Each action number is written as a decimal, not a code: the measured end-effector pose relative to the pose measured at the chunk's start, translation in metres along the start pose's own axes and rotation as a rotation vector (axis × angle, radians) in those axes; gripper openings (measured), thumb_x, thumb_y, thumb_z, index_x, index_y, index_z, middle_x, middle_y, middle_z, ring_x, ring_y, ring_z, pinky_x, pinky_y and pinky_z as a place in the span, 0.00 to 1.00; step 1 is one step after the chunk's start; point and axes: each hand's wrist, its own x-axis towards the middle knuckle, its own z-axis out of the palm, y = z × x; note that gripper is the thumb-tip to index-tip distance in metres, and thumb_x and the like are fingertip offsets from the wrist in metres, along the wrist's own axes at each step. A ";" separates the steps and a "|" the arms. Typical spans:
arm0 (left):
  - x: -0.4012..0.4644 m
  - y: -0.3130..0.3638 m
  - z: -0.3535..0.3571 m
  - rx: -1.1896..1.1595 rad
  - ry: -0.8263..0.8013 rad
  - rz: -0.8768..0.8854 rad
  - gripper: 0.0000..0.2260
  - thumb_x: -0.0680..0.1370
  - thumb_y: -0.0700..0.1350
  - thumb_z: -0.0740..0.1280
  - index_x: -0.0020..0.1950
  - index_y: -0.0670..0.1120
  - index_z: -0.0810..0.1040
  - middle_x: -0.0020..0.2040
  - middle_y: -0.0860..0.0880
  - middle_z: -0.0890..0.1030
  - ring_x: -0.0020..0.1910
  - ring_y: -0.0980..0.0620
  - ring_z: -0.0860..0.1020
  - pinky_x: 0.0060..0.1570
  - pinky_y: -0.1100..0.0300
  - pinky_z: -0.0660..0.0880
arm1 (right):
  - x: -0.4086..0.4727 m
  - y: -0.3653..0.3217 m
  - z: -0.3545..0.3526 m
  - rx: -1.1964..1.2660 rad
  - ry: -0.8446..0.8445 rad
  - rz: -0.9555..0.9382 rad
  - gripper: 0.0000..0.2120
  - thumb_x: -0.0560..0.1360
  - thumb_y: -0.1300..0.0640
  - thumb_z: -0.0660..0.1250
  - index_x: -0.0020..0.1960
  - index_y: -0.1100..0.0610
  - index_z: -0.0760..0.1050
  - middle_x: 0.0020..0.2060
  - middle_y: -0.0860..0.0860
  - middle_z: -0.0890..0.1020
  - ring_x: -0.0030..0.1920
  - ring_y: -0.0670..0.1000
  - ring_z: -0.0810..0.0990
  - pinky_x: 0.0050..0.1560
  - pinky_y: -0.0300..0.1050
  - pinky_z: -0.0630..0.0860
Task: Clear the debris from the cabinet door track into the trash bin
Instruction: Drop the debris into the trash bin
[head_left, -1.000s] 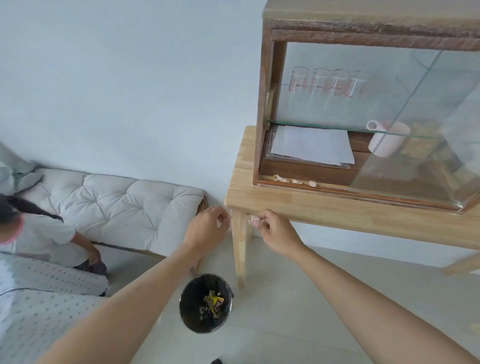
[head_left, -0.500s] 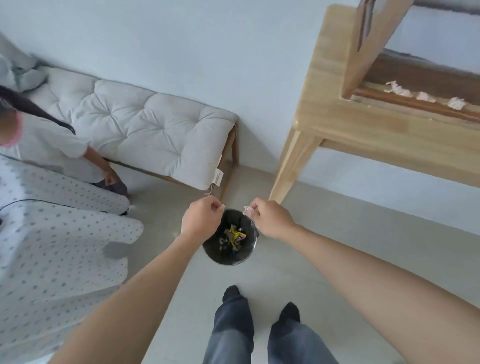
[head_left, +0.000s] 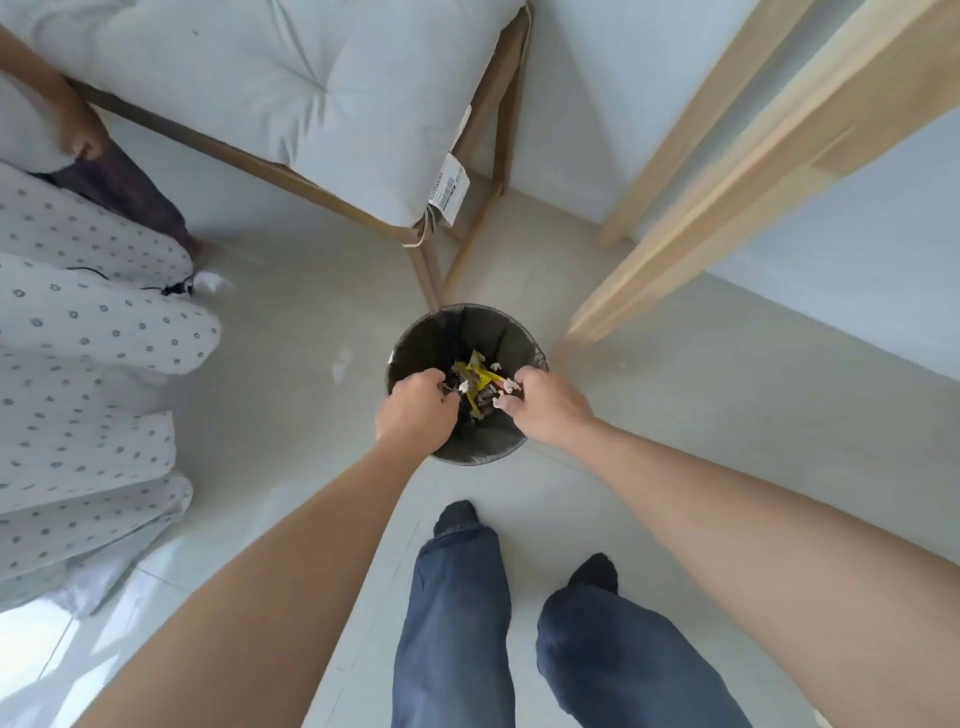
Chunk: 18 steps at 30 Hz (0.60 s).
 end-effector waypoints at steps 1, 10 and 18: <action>-0.003 -0.002 0.001 0.016 -0.023 -0.011 0.17 0.85 0.50 0.63 0.72 0.49 0.80 0.61 0.46 0.85 0.54 0.43 0.82 0.55 0.48 0.83 | -0.002 0.001 -0.001 0.010 -0.013 0.009 0.23 0.85 0.44 0.65 0.74 0.56 0.74 0.66 0.57 0.84 0.67 0.64 0.82 0.60 0.58 0.80; -0.090 0.044 -0.085 0.086 0.004 0.036 0.21 0.86 0.54 0.61 0.79 0.55 0.73 0.67 0.49 0.84 0.63 0.42 0.83 0.60 0.50 0.81 | -0.117 -0.018 -0.097 0.198 0.026 -0.039 0.27 0.84 0.41 0.64 0.80 0.49 0.71 0.67 0.51 0.85 0.68 0.58 0.83 0.66 0.56 0.80; -0.225 0.163 -0.226 0.051 0.191 0.243 0.20 0.82 0.58 0.62 0.72 0.57 0.77 0.62 0.52 0.85 0.60 0.43 0.83 0.62 0.46 0.80 | -0.276 -0.051 -0.260 0.308 0.279 -0.171 0.24 0.82 0.36 0.65 0.74 0.46 0.76 0.50 0.45 0.82 0.56 0.53 0.84 0.57 0.51 0.79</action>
